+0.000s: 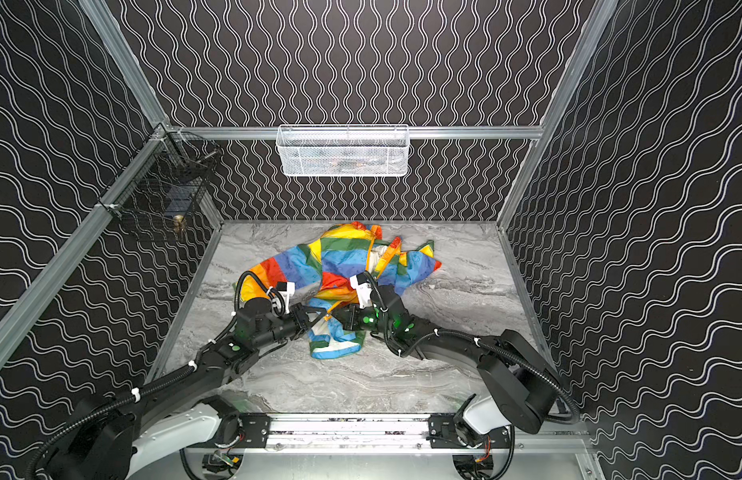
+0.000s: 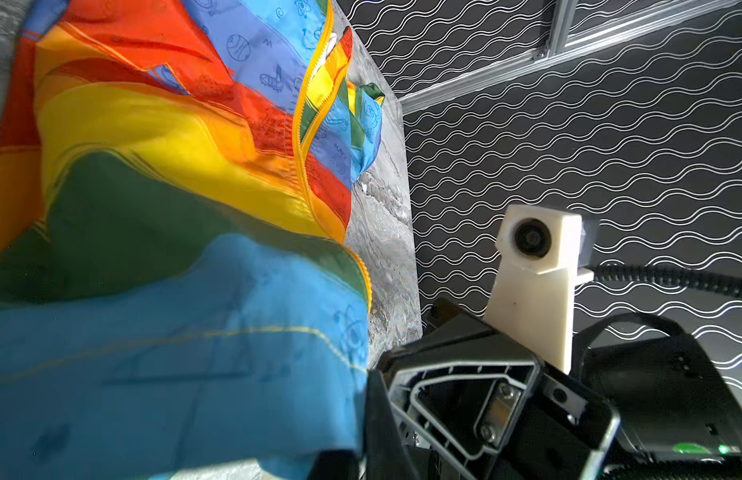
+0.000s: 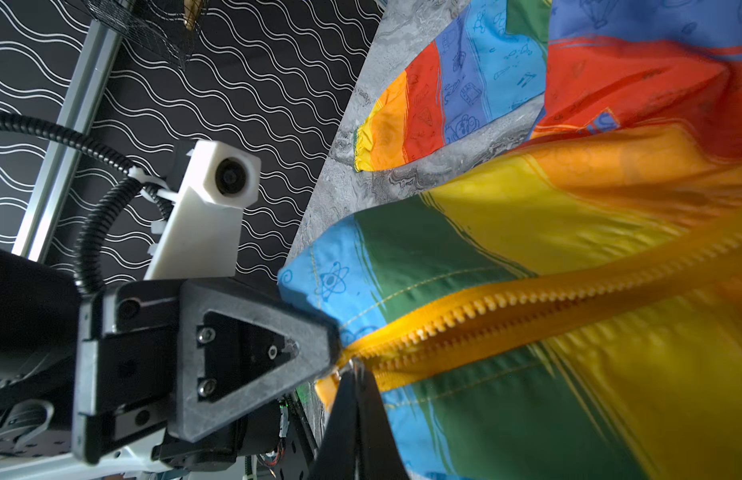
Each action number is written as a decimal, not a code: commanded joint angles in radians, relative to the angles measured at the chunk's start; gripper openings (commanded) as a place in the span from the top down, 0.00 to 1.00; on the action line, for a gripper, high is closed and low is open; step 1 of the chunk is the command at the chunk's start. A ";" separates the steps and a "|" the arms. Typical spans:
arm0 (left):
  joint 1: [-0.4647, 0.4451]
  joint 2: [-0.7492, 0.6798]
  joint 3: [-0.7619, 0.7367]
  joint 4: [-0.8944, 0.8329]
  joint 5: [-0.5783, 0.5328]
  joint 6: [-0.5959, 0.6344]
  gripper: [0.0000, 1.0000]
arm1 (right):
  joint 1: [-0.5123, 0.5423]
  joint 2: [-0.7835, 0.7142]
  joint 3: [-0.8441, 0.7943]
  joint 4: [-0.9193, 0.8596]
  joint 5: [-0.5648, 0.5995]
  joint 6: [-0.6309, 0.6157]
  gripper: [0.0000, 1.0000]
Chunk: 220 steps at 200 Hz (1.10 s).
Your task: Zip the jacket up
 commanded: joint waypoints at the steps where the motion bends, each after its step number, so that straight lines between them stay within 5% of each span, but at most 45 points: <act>1: -0.001 -0.020 0.007 -0.016 0.061 0.026 1.00 | -0.004 -0.002 0.013 -0.089 0.149 -0.017 1.00; 93: -0.001 -0.047 0.027 -0.034 0.073 0.052 1.00 | -0.016 -0.005 0.005 -0.053 0.064 -0.044 1.00; 220: 0.001 -0.075 0.037 -0.150 0.036 0.094 1.00 | -0.025 -0.015 0.081 -0.211 0.127 -0.130 1.00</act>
